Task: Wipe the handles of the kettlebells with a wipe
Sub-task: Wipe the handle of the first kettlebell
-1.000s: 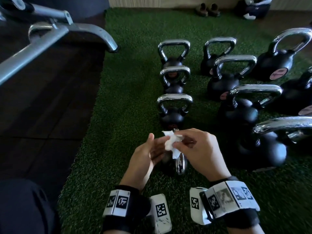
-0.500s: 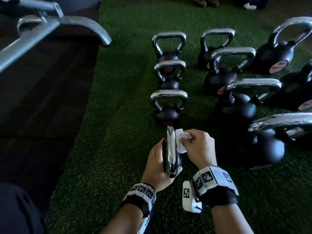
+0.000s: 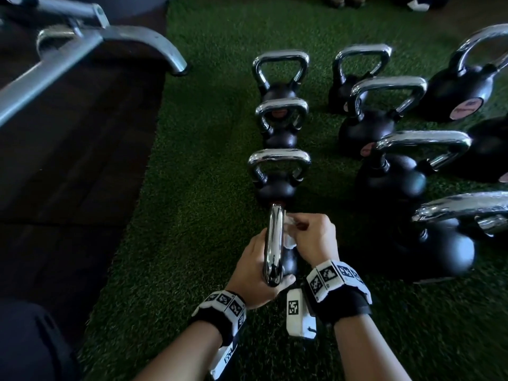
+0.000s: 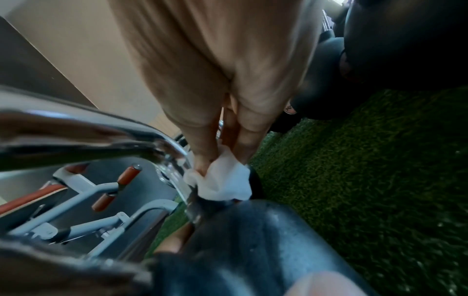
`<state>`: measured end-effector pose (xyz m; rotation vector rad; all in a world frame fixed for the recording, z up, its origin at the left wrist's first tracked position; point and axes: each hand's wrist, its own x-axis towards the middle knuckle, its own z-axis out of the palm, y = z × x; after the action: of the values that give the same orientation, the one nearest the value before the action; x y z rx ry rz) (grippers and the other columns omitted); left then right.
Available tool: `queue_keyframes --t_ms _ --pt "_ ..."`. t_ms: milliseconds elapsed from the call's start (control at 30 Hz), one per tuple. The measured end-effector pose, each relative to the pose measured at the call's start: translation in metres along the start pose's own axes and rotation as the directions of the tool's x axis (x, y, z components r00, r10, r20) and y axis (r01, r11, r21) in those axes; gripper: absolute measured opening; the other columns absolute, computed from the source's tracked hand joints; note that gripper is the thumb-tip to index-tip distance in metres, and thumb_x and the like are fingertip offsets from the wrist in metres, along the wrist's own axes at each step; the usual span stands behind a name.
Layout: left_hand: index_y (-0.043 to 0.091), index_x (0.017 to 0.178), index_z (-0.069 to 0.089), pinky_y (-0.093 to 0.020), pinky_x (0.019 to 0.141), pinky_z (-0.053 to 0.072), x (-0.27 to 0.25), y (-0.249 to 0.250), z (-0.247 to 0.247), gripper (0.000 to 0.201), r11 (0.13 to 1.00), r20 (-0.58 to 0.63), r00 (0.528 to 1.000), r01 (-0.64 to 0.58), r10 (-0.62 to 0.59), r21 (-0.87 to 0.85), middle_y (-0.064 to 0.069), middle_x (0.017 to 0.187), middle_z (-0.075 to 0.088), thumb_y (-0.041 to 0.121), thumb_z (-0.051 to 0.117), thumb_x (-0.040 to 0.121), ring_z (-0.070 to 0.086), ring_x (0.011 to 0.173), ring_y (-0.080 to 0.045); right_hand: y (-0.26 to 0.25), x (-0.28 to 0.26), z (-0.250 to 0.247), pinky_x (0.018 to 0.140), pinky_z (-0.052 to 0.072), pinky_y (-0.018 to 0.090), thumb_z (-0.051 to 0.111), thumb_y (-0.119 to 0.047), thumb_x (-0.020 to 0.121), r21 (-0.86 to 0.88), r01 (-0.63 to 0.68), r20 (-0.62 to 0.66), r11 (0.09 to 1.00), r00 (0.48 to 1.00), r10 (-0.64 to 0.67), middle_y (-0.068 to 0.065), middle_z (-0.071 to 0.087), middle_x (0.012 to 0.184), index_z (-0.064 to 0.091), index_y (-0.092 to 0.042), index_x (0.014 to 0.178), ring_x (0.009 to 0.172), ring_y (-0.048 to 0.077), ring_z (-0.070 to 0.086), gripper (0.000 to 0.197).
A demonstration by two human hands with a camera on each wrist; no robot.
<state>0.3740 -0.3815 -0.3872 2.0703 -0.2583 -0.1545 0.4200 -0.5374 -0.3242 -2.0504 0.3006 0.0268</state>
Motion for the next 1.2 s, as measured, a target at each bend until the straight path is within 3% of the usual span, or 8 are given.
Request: queue_keyframes --t_ms 200,500,700,800,900,1000,1133,1200 --pt "0.066 0.128 0.035 -0.043 0.106 0.051 0.01 0.003 -0.008 0.087 0.998 0.055 0.998 0.044 -0.042 -0.048 0.007 0.125 0.064 0.031 0.089 0.069 0.064 0.118 -0.015 -0.009 0.004 0.007 0.075 0.047 0.006 0.073 -0.003 0.089 -0.043 0.262 -0.165 0.964 0.95 -0.265 -0.005 0.076 0.099 0.081 -0.016 0.107 0.088 0.007 0.069 0.023" --pt "0.078 0.118 0.032 -0.023 0.106 0.046 0.011 0.009 -0.012 0.093 0.997 0.068 0.996 0.054 -0.051 -0.046 0.019 0.122 0.061 0.026 0.091 0.069 0.057 0.12 0.002 -0.014 0.007 -0.006 0.078 0.052 0.012 0.074 0.001 0.087 -0.035 0.351 -0.074 0.936 0.933 -0.353 -0.006 0.073 0.098 0.08 -0.014 0.107 0.088 0.004 0.068 0.027" --pt "0.062 0.123 0.046 -0.04 0.108 0.049 0.012 0.012 -0.015 0.075 0.997 0.084 0.994 0.069 -0.065 -0.04 0.012 0.124 0.061 0.034 0.09 0.069 0.061 0.118 -0.008 -0.026 -0.02 -0.03 0.069 0.044 0.006 0.082 -0.006 0.082 -0.025 0.469 0.19 0.883 0.869 -0.456 -0.013 0.068 0.086 0.083 -0.022 0.1 0.081 -0.001 0.064 0.024" --pt "0.064 0.111 0.052 -0.039 0.109 0.047 0.013 0.017 -0.017 0.066 0.998 0.08 0.996 0.039 -0.034 -0.057 0.018 0.124 0.058 0.028 0.091 0.07 0.058 0.12 -0.006 -0.029 -0.009 -0.032 0.072 0.045 0.006 0.083 -0.008 0.081 0.0 0.399 0.17 0.917 0.904 -0.393 -0.013 0.07 0.088 0.083 -0.023 0.099 0.083 -0.002 0.066 0.022" --pt "0.057 0.111 0.058 -0.029 0.112 0.042 0.017 0.023 -0.021 0.062 0.997 0.098 0.995 0.013 -0.006 -0.072 0.023 0.123 0.061 0.019 0.089 0.073 0.058 0.121 -0.002 -0.026 -0.013 -0.033 0.07 0.046 0.006 0.087 -0.013 0.078 0.024 0.386 0.171 0.922 0.907 -0.384 -0.015 0.073 0.085 0.084 -0.023 0.093 0.08 -0.004 0.068 0.019" --pt "0.041 0.094 0.067 -0.011 0.096 0.044 0.017 0.035 -0.025 0.043 0.996 0.162 0.986 -0.018 0.033 -0.09 0.028 0.1 0.068 0.003 0.081 0.079 0.065 0.095 0.006 -0.021 -0.03 -0.035 0.069 0.05 0.01 0.092 -0.018 0.073 0.062 0.347 0.221 0.936 0.91 -0.352 -0.014 0.076 0.08 0.084 -0.024 0.085 0.075 -0.001 0.071 0.017" --pt "0.053 0.1 0.061 -0.031 0.097 0.054 0.015 0.036 -0.023 0.053 0.983 0.114 0.993 0.009 0.013 -0.186 -0.007 0.102 0.071 0.009 0.083 0.078 0.068 0.102 -0.014 -0.015 -0.027 -0.036 0.076 0.06 0.027 0.094 -0.016 0.069 0.132 0.248 0.247 0.96 0.929 -0.274 -0.01 0.079 0.081 0.083 -0.025 0.082 0.08 0.009 0.075 0.019" --pt "0.032 0.105 0.063 -0.048 0.091 0.057 0.016 0.033 -0.02 0.037 0.982 0.121 0.993 0.037 -0.014 -0.187 -0.01 0.101 0.069 0.021 0.084 0.076 0.07 0.097 -0.021 -0.01 -0.028 -0.036 0.076 0.062 0.032 0.094 -0.014 0.067 0.149 0.212 0.272 0.966 0.93 -0.246 -0.006 0.079 0.081 0.083 -0.025 0.08 0.08 0.015 0.076 0.021"
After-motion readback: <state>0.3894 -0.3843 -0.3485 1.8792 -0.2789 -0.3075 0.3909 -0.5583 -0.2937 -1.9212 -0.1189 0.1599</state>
